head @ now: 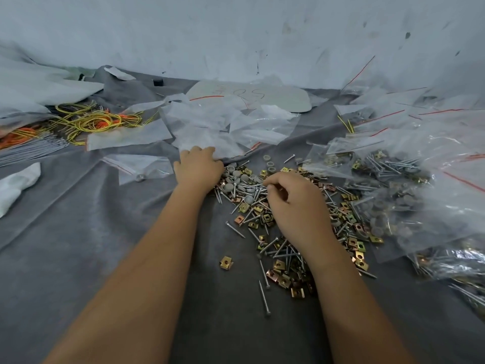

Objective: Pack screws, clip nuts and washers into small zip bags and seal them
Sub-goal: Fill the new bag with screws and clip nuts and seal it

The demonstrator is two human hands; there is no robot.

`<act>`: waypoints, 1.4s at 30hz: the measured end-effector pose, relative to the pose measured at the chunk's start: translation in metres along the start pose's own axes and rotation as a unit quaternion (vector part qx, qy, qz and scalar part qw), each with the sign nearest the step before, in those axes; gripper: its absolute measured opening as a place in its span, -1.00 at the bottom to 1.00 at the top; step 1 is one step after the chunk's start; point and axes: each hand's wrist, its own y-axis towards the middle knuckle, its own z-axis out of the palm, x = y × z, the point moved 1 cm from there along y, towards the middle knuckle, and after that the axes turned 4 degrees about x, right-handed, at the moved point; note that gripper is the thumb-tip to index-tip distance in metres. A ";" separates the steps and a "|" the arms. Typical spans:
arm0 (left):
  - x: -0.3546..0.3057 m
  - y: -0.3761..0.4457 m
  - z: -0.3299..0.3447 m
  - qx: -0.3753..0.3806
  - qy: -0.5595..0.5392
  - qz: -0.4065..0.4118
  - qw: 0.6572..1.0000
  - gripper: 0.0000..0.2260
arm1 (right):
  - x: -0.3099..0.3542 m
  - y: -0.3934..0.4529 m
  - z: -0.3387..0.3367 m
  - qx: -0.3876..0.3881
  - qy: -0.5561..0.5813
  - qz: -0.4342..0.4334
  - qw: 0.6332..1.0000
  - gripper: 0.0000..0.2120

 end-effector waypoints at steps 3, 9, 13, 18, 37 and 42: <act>0.000 -0.008 -0.001 -0.058 -0.072 -0.020 0.996 -0.76 | 0.001 -0.001 0.001 0.005 0.000 -0.005 1.000 -0.81; -0.012 -0.034 -0.023 -0.230 -0.165 0.031 0.958 -0.76 | 0.001 0.001 -0.001 -0.019 0.113 0.036 0.993 -0.83; -0.019 -0.059 -0.032 -0.101 -0.524 0.100 0.840 -0.83 | 0.002 0.004 -0.002 -0.014 0.252 0.084 0.964 -0.84; -0.014 -0.080 -0.019 0.081 -0.761 0.025 0.644 -0.82 | 0.000 0.006 0.000 0.049 0.354 0.148 0.922 -0.28; 0.009 -0.073 -0.020 -0.130 -0.750 -0.110 0.639 -0.71 | -0.012 0.011 -0.018 -0.118 0.475 0.146 0.860 -0.85; -0.006 -0.077 -0.016 -0.066 -0.776 -0.043 0.626 -0.82 | 0.003 0.006 -0.010 0.089 0.499 0.155 0.848 -0.44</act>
